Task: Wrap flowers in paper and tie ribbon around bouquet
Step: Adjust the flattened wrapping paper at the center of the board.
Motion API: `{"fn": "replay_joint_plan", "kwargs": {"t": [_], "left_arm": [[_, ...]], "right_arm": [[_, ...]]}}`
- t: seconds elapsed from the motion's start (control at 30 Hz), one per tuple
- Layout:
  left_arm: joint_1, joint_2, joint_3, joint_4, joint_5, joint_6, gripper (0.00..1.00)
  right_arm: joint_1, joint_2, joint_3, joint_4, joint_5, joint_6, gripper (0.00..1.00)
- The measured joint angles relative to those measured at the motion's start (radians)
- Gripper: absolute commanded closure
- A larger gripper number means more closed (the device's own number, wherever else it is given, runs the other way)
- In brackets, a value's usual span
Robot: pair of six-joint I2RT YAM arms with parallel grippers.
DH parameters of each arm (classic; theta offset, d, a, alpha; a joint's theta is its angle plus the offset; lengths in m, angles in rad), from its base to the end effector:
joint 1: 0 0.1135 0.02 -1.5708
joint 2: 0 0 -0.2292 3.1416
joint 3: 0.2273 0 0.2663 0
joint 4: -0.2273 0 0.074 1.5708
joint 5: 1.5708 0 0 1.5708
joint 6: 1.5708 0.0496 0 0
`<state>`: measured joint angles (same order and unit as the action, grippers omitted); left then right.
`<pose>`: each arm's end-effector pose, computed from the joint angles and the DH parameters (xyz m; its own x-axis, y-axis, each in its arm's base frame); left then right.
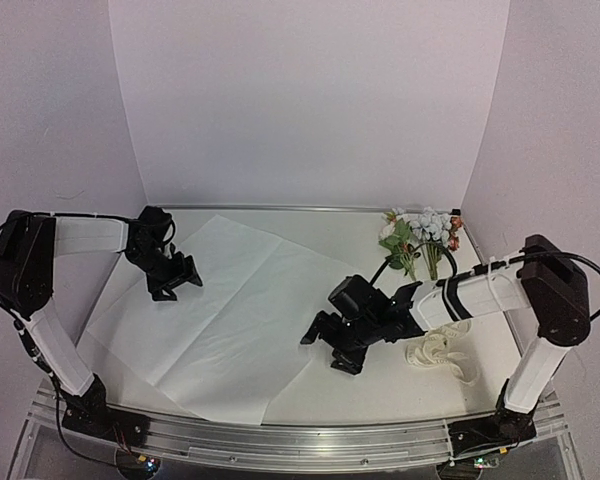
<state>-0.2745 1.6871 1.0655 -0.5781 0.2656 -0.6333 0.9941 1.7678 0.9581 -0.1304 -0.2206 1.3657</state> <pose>0.3205 -0.1038 0.1253 -0.9321 -0.3308 -0.1475 -0.2462 0.8774 -0.4118 0.1869 0.3072 0.0929 -0.9594 0.2771 0.0529 0.2502 0.7491 0.6133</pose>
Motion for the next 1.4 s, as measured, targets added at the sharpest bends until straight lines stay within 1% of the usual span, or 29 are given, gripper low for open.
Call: {"fn": "replay_joint_plan", "kwargs": {"t": [0.2, 0.33, 0.5, 0.63, 0.73, 0.8, 0.9, 0.97, 1.1, 1.3, 1.4], "left_arm": [[0.003, 0.041, 0.007, 0.015, 0.003, -0.001, 0.21], [0.003, 0.088, 0.028, 0.031, 0.009, -0.006, 0.22], [0.003, 0.151, 0.057, 0.058, 0.033, -0.022, 0.22], [0.003, 0.2, 0.108, 0.074, 0.061, -0.023, 0.22], [-0.001, 0.238, 0.155, 0.092, 0.078, -0.024, 0.22], [-0.007, 0.261, 0.182, 0.103, 0.085, -0.026, 0.22], [-0.019, 0.301, 0.235, 0.113, 0.098, -0.026, 0.22], [-0.03, 0.328, 0.271, 0.118, 0.103, -0.024, 0.22], [-0.059, 0.386, 0.35, 0.125, 0.116, -0.018, 0.22], [-0.114, 0.461, 0.457, 0.127, 0.136, -0.01, 0.23], [-0.129, 0.474, 0.476, 0.128, 0.138, -0.001, 0.23]], "right_arm": [[0.064, 0.024, -0.059, 0.225, 0.026, 0.167, 0.18], [0.091, 0.033, -0.1, 0.338, 0.047, 0.246, 0.2], [0.107, 0.033, -0.129, 0.401, 0.074, 0.289, 0.33], [0.11, 0.051, -0.13, 0.426, 0.094, 0.297, 0.49], [0.111, 0.073, -0.13, 0.449, 0.111, 0.286, 0.64], [0.111, 0.08, -0.13, 0.455, 0.127, 0.274, 0.77], [0.111, 0.082, -0.131, 0.457, 0.146, 0.252, 0.92], [0.111, 0.082, -0.137, 0.461, 0.161, 0.234, 0.99], [0.111, 0.07, -0.173, 0.449, 0.195, 0.214, 1.0], [0.112, -0.024, -0.211, 0.353, 0.245, 0.175, 1.0], [0.117, -0.047, -0.21, 0.321, 0.25, 0.164, 0.96]]}}
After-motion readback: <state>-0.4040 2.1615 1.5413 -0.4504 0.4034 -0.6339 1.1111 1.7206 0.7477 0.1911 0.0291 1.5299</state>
